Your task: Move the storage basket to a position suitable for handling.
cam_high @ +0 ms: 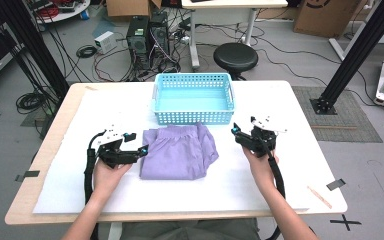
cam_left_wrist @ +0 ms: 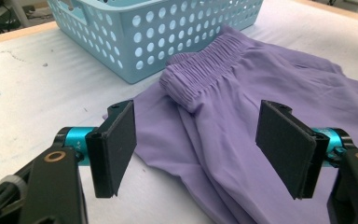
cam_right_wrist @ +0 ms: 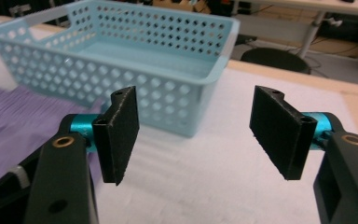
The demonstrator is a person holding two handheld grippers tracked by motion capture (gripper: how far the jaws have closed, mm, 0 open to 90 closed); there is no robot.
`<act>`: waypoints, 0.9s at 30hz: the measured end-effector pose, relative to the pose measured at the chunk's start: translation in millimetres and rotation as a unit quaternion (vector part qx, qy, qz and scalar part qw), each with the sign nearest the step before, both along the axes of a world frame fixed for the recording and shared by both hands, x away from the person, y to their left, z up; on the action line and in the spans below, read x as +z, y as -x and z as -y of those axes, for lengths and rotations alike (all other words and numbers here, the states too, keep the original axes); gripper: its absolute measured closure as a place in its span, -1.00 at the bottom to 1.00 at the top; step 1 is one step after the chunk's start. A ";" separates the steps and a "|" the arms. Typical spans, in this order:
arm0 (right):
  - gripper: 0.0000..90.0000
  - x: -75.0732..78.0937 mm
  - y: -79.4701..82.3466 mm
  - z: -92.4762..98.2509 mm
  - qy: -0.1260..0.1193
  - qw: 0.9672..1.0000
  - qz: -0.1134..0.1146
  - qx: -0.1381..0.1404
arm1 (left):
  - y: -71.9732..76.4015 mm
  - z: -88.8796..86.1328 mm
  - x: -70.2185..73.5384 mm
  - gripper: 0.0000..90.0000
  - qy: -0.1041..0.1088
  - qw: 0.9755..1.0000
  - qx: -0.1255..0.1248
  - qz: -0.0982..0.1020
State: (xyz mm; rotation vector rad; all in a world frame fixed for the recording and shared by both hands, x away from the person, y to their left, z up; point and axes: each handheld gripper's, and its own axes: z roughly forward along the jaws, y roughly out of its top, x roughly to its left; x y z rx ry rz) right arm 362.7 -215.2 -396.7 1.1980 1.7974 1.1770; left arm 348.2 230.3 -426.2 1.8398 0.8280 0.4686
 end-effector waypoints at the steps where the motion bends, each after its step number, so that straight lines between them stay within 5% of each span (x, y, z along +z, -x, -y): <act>1: -0.28 -1.8 2.5 -2.3 0.006 1.000 -0.002 0.003 | 2.9 -0.5 -1.3 -0.36 0.002 1.000 0.001 0.001; 7: -0.28 -14.1 19.5 -17.4 0.008 0.999 -0.009 0.033 | 11.4 1.9 -7.7 -0.36 0.000 0.999 -0.009 -0.035; 13: -0.30 -21.5 32.1 -30.3 0.004 0.998 -0.004 0.055 | 19.6 8.6 -13.2 -0.32 -0.005 0.998 0.018 -0.056; 15: -0.33 -24.8 39.6 -42.1 -0.011 0.996 -0.026 0.084 | 25.6 12.3 -13.9 -0.32 -0.019 0.998 0.031 -0.053; 19: -0.36 -30.0 49.6 -61.4 -0.003 0.993 -0.045 0.112 | 31.5 15.6 -16.2 -0.31 -0.033 0.997 0.035 -0.054; 25: -0.36 -36.7 55.9 -82.4 0.006 0.988 -0.072 0.133 | 38.2 20.9 -19.8 -0.29 -0.058 0.994 0.047 -0.074; 27: -0.37 -39.7 55.4 -88.8 0.014 0.986 -0.097 0.136 | 38.2 22.5 -20.7 -0.29 -0.062 0.994 0.047 -0.083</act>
